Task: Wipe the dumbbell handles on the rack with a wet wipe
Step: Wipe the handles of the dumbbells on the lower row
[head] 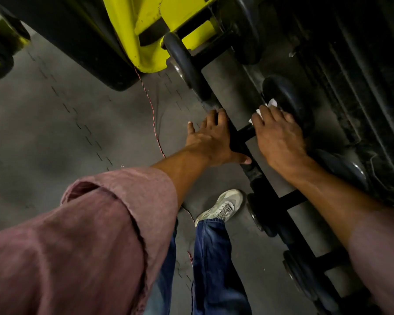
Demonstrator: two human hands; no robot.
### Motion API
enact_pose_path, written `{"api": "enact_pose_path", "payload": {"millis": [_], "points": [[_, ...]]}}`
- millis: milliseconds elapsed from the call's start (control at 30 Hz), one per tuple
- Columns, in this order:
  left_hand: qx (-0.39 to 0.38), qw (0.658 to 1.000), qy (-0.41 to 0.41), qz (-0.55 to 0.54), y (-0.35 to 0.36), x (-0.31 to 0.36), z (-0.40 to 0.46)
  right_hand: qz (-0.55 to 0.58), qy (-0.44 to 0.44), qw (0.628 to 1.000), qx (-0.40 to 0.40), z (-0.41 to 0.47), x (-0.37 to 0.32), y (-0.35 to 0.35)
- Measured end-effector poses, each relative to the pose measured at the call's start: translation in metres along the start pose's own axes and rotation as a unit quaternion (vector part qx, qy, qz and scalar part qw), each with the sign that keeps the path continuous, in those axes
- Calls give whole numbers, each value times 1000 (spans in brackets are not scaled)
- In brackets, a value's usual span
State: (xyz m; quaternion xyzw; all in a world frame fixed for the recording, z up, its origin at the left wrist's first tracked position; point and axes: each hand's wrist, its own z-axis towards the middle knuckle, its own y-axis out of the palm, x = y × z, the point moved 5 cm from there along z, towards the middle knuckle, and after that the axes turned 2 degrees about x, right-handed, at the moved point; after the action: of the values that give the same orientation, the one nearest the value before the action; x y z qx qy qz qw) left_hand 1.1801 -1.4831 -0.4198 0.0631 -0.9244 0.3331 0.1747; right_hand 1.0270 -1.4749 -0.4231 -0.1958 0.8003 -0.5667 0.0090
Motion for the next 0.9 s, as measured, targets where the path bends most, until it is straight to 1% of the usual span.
{"api": "enact_pose_path", "payload": {"millis": [67,100,167,267,333,367,467,600,700,800,900], "points": [[-2,1000,-1,-3,-1,1,-1,-42,-6,998,-38,9,-6,-7],[-4,1000,-2,-5,-1,1,-1,-45,-14,997,-63,15,-9,-8],[-5,1000,-3,-7,-1,2,-2,-27,-44,991,-125,30,-15,-7],[-2,1000,-1,-11,-1,2,-1,9,-93,972,-216,47,-23,-4],[-1,1000,0,-15,0,2,-1,41,-130,960,-246,50,-25,-3],[-1,1000,0,-15,0,1,0,56,-144,956,-249,50,-24,-4],[-2,1000,0,-17,2,0,1,97,-163,954,-231,45,-16,-4],[-1,1000,3,-19,1,-1,0,131,-171,965,-148,31,-13,-8],[-3,1000,1,-20,0,0,-1,176,-167,966,-93,22,-10,-14],[-3,1000,0,-20,-1,0,-1,210,-162,962,-63,17,-9,-17],[-8,1000,-2,-18,-1,-1,-1,213,-163,961,-61,15,-8,-18]]}}
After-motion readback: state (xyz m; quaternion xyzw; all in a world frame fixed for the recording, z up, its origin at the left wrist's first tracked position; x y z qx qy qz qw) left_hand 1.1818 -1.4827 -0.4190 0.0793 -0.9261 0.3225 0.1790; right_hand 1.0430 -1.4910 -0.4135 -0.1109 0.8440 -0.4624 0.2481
